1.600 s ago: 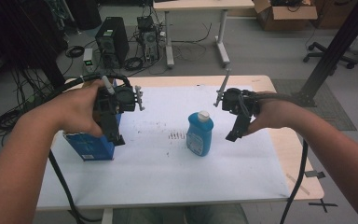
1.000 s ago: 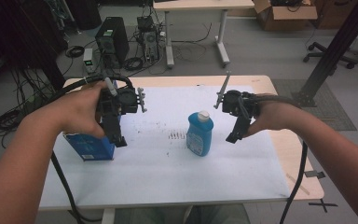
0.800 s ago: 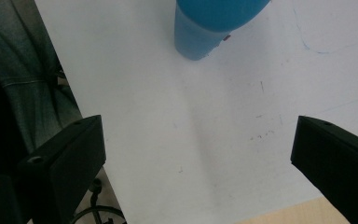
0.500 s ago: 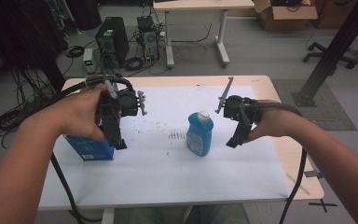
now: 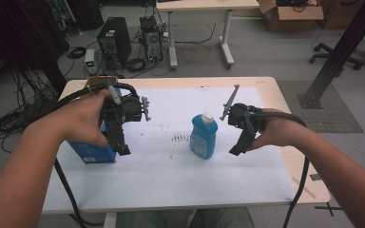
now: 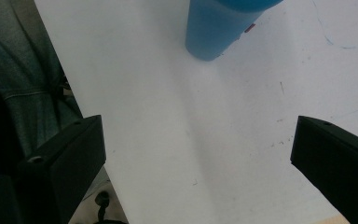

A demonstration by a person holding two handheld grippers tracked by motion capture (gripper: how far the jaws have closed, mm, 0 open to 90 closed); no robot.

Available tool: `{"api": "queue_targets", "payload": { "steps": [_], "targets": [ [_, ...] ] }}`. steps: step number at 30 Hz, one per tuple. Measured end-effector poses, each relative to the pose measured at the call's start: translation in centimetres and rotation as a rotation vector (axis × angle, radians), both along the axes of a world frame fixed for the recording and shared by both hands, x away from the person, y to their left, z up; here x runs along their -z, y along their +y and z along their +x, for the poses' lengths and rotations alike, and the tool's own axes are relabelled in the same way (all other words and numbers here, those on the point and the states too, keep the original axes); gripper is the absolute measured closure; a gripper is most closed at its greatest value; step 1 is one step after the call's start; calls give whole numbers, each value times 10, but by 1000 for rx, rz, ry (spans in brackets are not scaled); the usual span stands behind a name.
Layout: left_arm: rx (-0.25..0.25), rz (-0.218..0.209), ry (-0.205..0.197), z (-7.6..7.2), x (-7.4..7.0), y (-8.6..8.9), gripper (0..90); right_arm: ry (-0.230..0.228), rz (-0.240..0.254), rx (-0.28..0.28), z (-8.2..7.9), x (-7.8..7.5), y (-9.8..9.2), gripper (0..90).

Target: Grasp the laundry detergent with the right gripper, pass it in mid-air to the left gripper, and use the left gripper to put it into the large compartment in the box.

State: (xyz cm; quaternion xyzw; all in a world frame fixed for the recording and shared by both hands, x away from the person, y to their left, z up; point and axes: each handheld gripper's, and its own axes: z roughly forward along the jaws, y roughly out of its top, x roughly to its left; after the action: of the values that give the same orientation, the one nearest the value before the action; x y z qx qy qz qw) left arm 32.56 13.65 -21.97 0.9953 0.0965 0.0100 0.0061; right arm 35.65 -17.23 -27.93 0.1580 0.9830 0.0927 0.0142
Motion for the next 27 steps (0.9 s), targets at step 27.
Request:
{"api": "queue_targets", "payload": {
  "steps": [27],
  "targets": [
    [36, -8, 8, -10, 14, -2, 2, -32, 178, 98, 0, 43, 4, 28]
  ]
}}
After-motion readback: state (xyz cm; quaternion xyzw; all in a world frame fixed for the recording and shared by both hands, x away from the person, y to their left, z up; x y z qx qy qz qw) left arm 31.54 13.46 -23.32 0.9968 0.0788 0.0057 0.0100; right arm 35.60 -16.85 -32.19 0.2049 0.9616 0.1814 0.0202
